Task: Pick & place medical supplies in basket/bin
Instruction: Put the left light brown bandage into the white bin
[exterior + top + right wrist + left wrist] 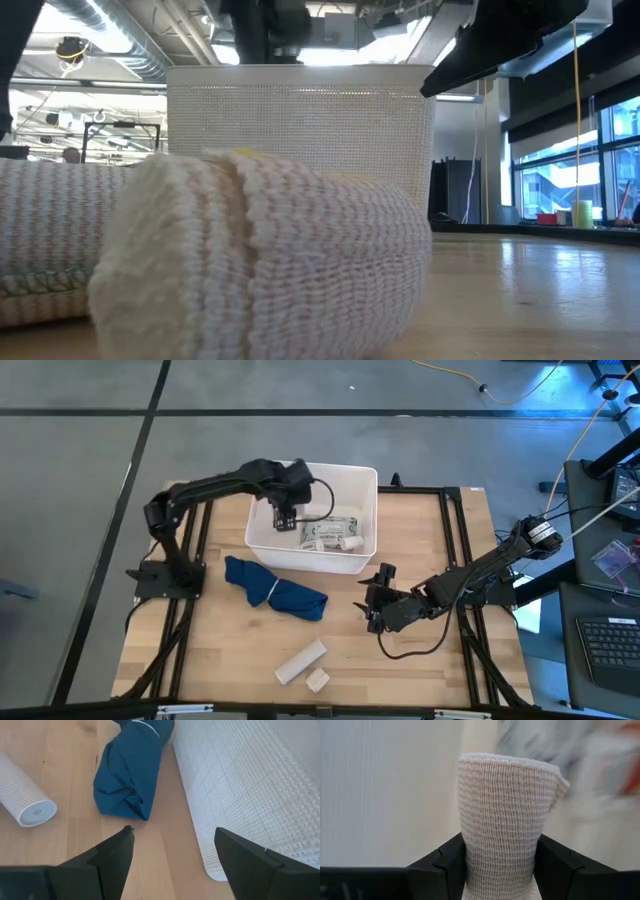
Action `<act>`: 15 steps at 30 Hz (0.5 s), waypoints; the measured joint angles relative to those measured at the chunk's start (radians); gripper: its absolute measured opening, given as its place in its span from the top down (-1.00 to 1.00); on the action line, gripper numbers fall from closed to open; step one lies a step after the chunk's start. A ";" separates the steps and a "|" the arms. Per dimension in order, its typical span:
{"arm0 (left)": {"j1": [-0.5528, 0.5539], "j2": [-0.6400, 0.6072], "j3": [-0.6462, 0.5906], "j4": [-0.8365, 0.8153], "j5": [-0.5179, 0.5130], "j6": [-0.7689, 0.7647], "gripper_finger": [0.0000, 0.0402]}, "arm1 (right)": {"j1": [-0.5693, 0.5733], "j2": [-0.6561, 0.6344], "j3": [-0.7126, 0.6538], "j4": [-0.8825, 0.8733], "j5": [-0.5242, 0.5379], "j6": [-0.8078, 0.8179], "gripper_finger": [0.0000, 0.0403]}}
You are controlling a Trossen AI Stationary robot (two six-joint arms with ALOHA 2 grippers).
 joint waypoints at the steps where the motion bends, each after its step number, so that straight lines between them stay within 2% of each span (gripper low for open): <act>1: 0.012 0.018 -0.010 -0.002 -0.035 0.005 0.09 | 0.000 0.000 0.000 0.001 0.000 0.000 -0.37; 6: 0.059 0.093 -0.023 0.005 -0.134 0.007 0.09 | 0.000 0.000 0.000 0.001 -0.001 0.001 -0.37; 15: 0.065 0.175 -0.023 0.010 -0.139 0.011 0.09 | 0.000 0.000 0.000 0.001 -0.001 -0.001 -0.37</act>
